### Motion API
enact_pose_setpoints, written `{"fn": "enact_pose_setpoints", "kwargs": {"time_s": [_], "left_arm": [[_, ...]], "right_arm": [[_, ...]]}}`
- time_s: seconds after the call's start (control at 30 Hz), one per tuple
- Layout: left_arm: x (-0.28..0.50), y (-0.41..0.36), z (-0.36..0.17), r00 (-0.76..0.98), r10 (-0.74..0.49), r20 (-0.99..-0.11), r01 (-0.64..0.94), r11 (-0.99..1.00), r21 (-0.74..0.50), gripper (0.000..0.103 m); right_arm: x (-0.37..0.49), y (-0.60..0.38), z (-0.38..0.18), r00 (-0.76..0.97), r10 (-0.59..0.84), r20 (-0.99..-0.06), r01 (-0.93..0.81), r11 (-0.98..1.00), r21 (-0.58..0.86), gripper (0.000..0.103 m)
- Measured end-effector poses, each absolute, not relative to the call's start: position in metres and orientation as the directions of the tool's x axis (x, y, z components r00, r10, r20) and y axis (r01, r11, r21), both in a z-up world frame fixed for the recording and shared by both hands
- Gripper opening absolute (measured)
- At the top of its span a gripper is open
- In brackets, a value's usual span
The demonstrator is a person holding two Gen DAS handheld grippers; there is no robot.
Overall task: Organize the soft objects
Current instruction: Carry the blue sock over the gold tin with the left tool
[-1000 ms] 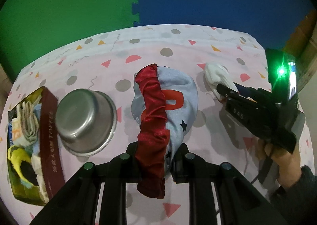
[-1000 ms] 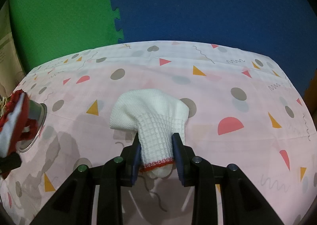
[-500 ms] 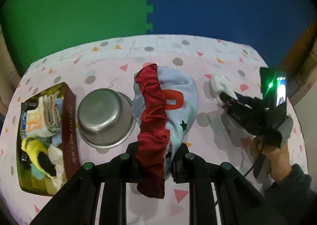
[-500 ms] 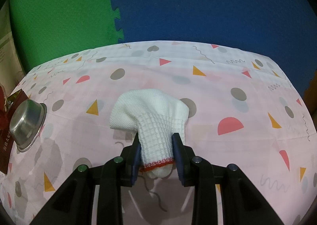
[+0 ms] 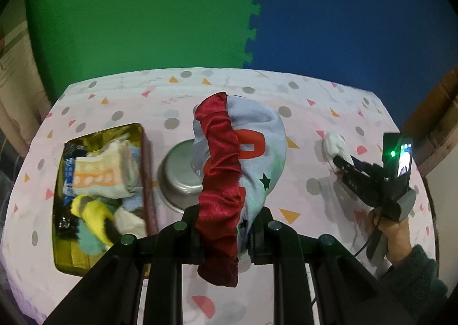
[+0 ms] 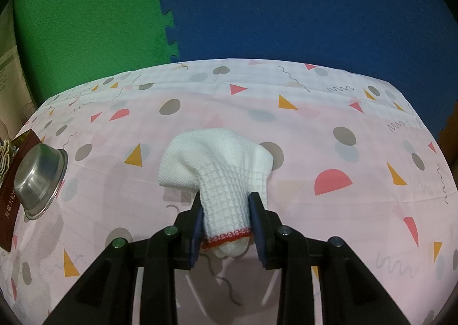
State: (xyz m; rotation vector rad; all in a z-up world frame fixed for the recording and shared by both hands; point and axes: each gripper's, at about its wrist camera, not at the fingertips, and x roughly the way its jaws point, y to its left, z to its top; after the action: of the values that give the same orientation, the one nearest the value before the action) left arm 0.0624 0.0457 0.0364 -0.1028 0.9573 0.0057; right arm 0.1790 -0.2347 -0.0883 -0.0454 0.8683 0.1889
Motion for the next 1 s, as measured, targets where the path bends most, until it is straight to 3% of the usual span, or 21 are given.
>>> {"fn": "enact_pose_setpoints", "kwargs": {"time_s": [0.6,1.0], "left_arm": [[0.047,0.148,0.044,0.548,0.16,-0.821,-0.267,0.964,0.01,0.019],[0.041,0.196,0.024,0.511,0.191,-0.838,-0.339,0.941,0.007,0.019]], "right_arm": [[0.179,-0.235,-0.088,0.631,0.147,-0.762,-0.183,0.982,0.038,0.031],[0.179,-0.234,-0.088,0.632,0.143,-0.762,-0.182,0.983,0.033,0.031]]}}
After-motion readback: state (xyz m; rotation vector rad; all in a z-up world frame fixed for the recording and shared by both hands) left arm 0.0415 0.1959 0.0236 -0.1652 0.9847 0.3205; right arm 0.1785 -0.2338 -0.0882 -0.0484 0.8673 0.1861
